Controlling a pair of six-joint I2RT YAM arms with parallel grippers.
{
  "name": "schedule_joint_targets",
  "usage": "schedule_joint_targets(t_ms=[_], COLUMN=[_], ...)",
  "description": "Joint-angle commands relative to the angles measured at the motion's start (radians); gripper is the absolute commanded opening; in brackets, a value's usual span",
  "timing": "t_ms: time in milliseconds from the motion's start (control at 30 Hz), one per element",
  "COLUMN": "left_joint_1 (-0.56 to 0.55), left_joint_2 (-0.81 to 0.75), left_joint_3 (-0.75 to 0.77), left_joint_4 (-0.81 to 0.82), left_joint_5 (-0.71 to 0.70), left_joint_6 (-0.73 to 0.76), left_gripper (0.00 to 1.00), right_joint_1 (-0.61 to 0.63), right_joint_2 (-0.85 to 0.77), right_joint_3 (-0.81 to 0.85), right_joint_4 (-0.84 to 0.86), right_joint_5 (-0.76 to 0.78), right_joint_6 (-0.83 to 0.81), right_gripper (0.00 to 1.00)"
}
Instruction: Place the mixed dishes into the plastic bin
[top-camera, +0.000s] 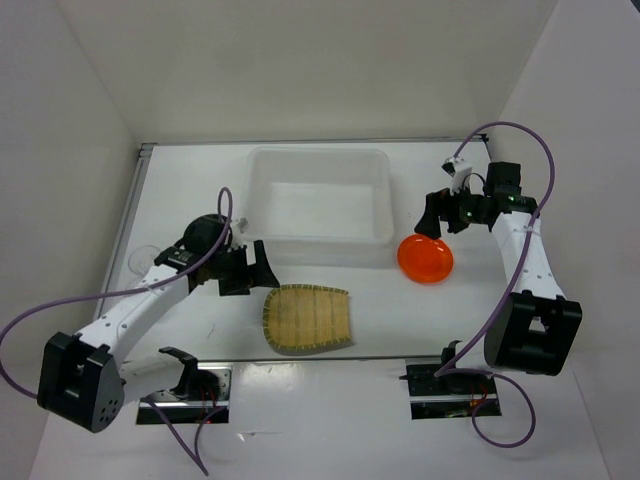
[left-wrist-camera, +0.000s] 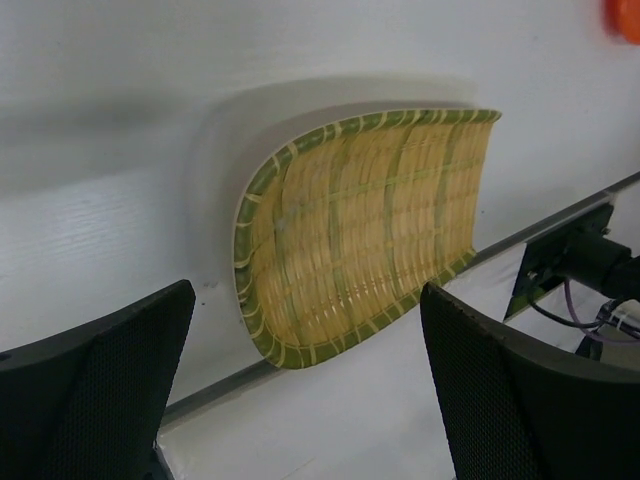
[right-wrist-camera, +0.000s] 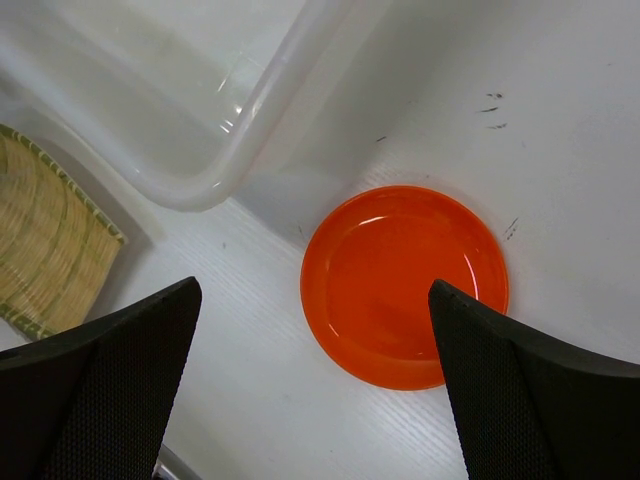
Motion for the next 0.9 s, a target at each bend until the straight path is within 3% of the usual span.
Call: schedule_joint_targets(t_ms=[0, 267, 667, 800, 867], left_joint_1=[-0.031, -0.082, -0.15, -0.159, -0.159], left_joint_2=[0.048, 0.161, 0.307, 0.33, 0.33], left_joint_3=[-0.027, -0.041, -0.098, -0.098, -0.098], left_joint_4=[0.068, 0.119, 0.291, 0.321, 0.321], left_joint_5=[0.001, -0.028, 0.042, 0.052, 0.052], left_joint_6=[-0.037, -0.048, -0.051, -0.04, -0.04], left_gripper=[1.0, 1.0, 0.96, 0.85, 0.73], right_joint_1=[-0.003, -0.003, -0.012, -0.012, -0.012], right_joint_2=[-0.024, -0.024, -0.024, -0.024, -0.024], right_joint_3=[0.018, 0.018, 0.027, 0.027, 0.027], right_joint_4=[-0.014, -0.024, -0.042, -0.042, -0.042], right_joint_5=[-0.028, -0.028, -0.028, -0.019, -0.019], right_joint_6=[-0.017, -0.017, -0.035, -0.035, -0.035], right_gripper=[0.99, 0.99, 0.99, 0.99, 0.99])
